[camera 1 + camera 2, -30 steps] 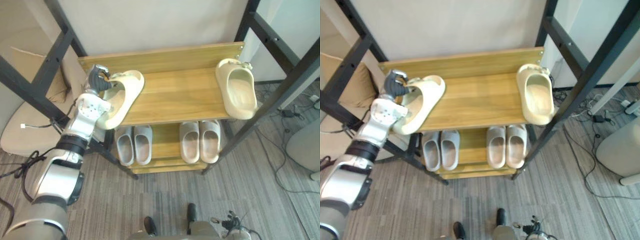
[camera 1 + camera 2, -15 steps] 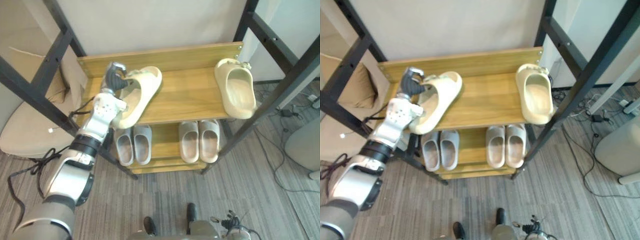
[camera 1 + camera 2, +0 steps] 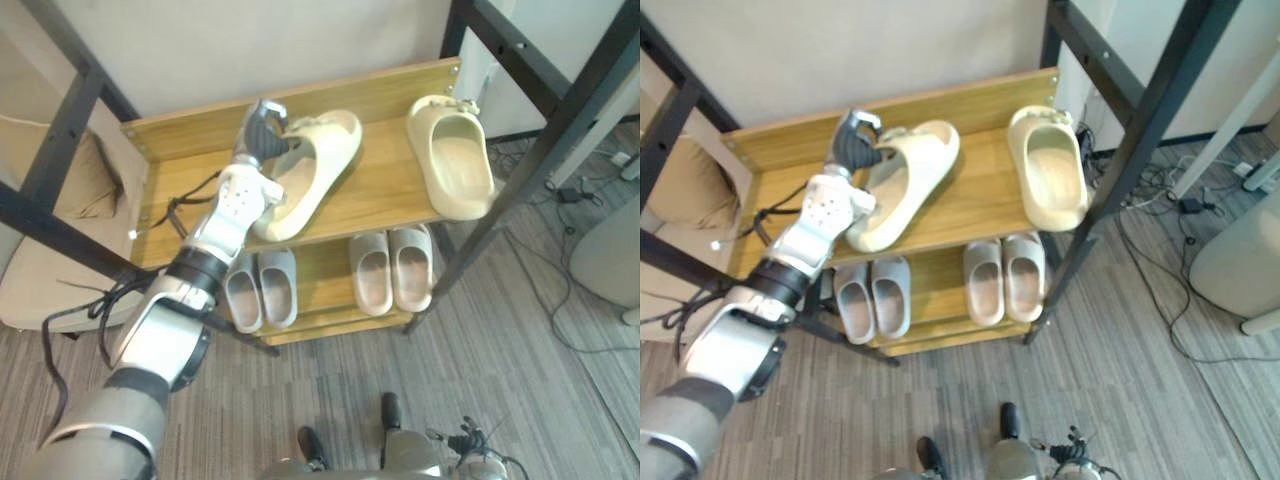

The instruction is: Organize the slippers on the shoe rack

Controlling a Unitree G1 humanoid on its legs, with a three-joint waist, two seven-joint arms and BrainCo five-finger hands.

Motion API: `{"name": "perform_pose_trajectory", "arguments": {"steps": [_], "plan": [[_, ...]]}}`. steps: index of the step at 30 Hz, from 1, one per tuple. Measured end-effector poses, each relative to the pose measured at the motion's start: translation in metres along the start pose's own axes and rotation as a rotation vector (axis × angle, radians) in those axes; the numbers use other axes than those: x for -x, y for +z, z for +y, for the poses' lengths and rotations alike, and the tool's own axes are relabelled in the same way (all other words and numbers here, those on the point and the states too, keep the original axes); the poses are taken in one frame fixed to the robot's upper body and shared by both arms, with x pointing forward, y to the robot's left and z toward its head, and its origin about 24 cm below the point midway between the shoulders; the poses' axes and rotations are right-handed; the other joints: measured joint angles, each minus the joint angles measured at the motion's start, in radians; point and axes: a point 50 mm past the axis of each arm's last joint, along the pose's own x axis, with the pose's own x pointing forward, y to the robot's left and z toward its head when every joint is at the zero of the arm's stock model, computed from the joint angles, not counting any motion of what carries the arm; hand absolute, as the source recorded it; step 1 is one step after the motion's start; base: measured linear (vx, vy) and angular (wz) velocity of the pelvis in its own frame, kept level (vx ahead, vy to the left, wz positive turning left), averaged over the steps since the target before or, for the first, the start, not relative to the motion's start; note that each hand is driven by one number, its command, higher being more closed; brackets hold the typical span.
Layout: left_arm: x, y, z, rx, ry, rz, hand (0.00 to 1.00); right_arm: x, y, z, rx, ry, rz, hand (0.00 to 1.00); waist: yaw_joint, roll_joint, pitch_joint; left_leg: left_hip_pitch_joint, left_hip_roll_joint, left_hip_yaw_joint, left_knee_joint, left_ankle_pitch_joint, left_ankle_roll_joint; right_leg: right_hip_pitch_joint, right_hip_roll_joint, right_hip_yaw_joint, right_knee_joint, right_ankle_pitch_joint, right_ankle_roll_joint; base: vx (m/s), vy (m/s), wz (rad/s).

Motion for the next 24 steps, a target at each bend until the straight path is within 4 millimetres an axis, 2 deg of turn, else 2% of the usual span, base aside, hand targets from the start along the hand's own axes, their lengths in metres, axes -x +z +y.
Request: {"name": "perform_pose_trajectory", "arguments": {"steps": [5,6,12,24], "plan": [[-0.007,0.006,-0.002,0.003,0.001,0.005,1.0,0.0,0.001,-0.001,-0.011,-0.005,-0.005,0.0,-0.008,0.012,0.009,-0.004,0.0,0.001,0.002,0.0,0.0,-0.012,0.0,0.018,0.001,0.001,0.001,-0.02,-0.008,-0.08],[-0.008,0.009,-0.003,0.008,0.001,-0.003,0.0,0.0,0.006,-0.002,-0.018,-0.009,-0.024,0.0,-0.008,0.021,0.022,-0.004,0.001,0.001,0.002,0.0,0.001,-0.019,0.0,0.022,0.012,0.0,0.001,-0.03,-0.012,-0.06],[-0.014,0.015,-0.002,0.007,0.007,-0.003,0.0,0.0,0.014,-0.002,-0.071,-0.024,-0.058,0.0,-0.011,0.026,0.037,-0.024,0.002,0.007,0.003,0.0,0.001,-0.052,0.0,0.038,0.025,0.0,0.0,-0.03,-0.012,-0.08],[-0.013,0.016,-0.01,0.039,0.009,0.01,0.0,0.001,0.01,-0.001,-0.106,-0.027,-0.043,0.0,-0.011,0.025,0.039,-0.031,0.001,-0.002,0.003,0.0,0.002,-0.057,-0.003,0.029,0.03,0.001,0.0,0.0,-0.007,0.01]]}}
